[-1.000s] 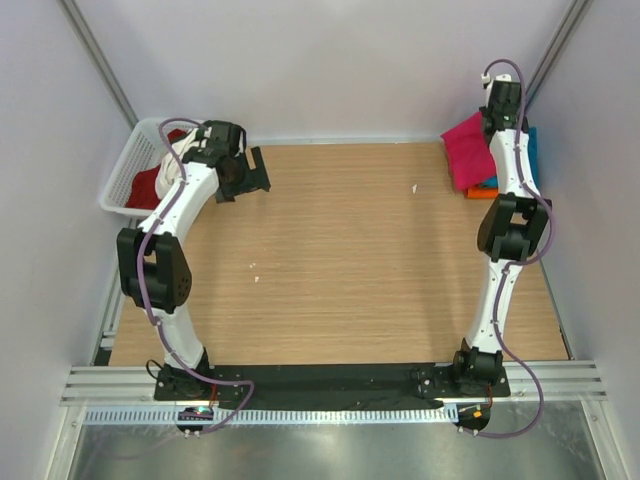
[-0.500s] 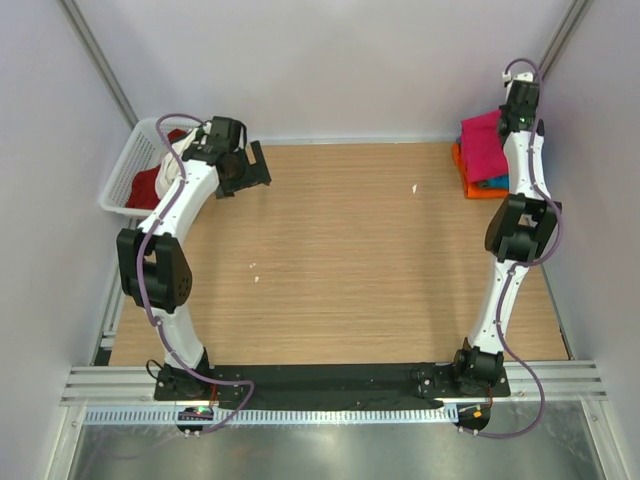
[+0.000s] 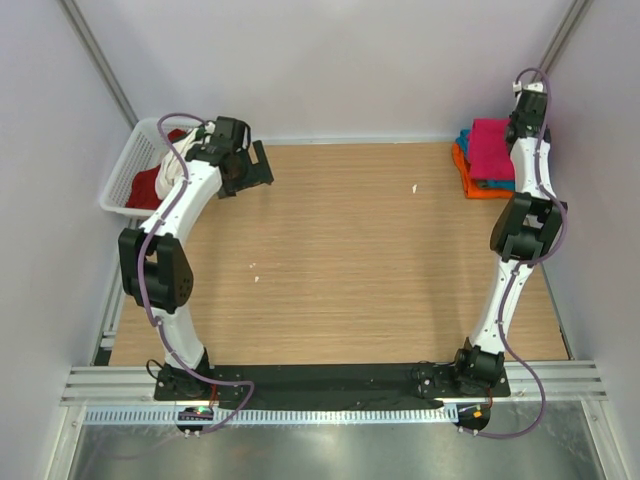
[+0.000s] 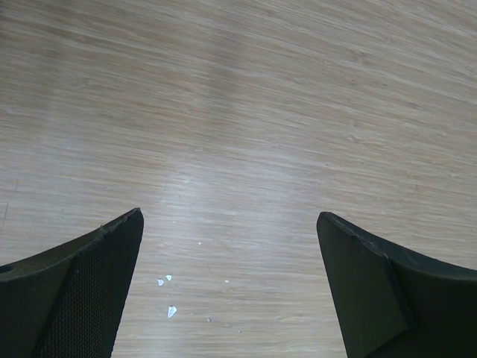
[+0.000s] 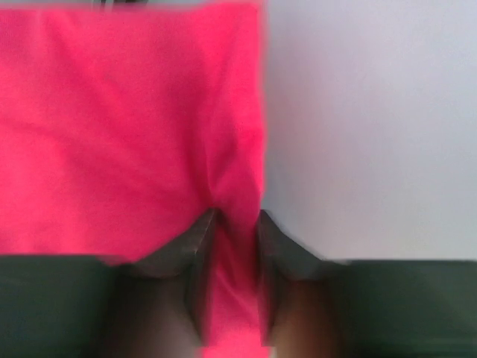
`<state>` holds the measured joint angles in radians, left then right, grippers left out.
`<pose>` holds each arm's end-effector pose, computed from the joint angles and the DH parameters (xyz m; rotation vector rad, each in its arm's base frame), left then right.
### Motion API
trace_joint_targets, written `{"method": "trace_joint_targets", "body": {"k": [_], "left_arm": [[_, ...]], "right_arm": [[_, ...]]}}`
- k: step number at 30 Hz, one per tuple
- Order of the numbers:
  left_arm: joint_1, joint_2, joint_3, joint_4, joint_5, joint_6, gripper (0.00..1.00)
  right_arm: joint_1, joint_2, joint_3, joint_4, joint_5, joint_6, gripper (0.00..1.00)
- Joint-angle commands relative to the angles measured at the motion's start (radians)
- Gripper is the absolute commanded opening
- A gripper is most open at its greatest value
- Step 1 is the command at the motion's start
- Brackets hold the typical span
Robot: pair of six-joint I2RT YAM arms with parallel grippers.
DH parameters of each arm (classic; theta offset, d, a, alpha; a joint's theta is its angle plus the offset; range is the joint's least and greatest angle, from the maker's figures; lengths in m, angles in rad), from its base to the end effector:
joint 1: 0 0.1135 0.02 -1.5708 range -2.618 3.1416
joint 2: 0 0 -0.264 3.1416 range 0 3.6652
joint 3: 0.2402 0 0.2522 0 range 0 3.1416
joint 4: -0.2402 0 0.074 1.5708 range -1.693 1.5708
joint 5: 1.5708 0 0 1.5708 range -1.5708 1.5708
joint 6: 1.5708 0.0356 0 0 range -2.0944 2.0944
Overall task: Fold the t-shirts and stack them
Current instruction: Neatly place the folded tshirt to the corner
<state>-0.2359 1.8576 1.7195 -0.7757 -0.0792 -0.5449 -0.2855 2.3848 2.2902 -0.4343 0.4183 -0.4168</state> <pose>0.4017 -0.0937 0.3057 -0.4173 2.4603 -0.2322 0.5270 -0.1697 0.2776 0.1203 2.1637 -0.8533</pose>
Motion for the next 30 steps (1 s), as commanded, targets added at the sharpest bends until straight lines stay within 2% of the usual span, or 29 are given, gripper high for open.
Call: {"method": "trace_joint_targets", "body": {"k": [1,2,4,5,8,10,11,14,19,20,22,25,26,29,30], "left_arm": [[-0.009,-0.015,0.051,0.016,-0.024,-0.01,1.0],[-0.009,-0.017,0.054,0.018,-0.025,-0.009,1.0],[-0.011,-0.018,0.057,0.016,-0.025,-0.009,1.0],[-0.013,-0.018,0.06,0.016,-0.025,-0.009,1.0],[-0.013,-0.023,0.06,0.021,-0.024,-0.007,1.0],[-0.014,-0.028,0.058,0.029,-0.018,-0.004,1.0],[-0.017,-0.031,0.058,0.033,-0.01,-0.003,1.0],[-0.016,-0.05,0.057,0.058,-0.008,0.002,1.0],[-0.014,-0.136,0.06,0.131,-0.031,0.039,1.0],[-0.005,-0.167,0.058,0.139,-0.037,0.039,1.0],[0.02,-0.196,0.055,0.154,-0.016,0.017,1.0],[0.101,-0.267,0.005,0.199,0.072,-0.054,1.0],[0.15,-0.32,-0.059,0.245,0.105,-0.07,1.0],[0.211,-0.414,-0.168,0.303,0.119,-0.072,1.0],[0.222,-0.472,-0.223,0.314,0.118,-0.063,0.99]], "right_arm": [[-0.006,-0.007,0.012,0.066,-0.002,-0.005,0.44],[-0.006,-0.007,0.017,0.062,-0.006,0.001,0.62],[-0.006,-0.019,0.041,0.04,-0.01,0.018,0.8],[-0.004,-0.024,0.054,0.031,-0.01,0.024,0.97],[-0.006,-0.078,0.095,-0.01,-0.03,0.074,1.0],[-0.006,-0.13,0.106,-0.053,-0.099,0.148,1.0],[-0.006,-0.148,0.095,-0.061,-0.195,0.174,1.0],[0.0,-0.219,-0.013,-0.032,-0.312,0.283,1.0],[0.017,-0.312,-0.105,-0.044,-0.406,0.461,1.0],[0.017,-0.367,-0.129,-0.032,-0.406,0.528,1.0],[0.016,-0.427,-0.184,-0.023,-0.461,0.562,1.0],[0.017,-0.557,-0.292,0.002,-0.551,0.61,1.0],[0.016,-0.631,-0.325,0.009,-0.573,0.619,1.0],[0.016,-0.748,-0.474,0.02,-0.578,0.648,1.0],[0.016,-0.83,-0.52,0.025,-0.581,0.661,1.0]]}}
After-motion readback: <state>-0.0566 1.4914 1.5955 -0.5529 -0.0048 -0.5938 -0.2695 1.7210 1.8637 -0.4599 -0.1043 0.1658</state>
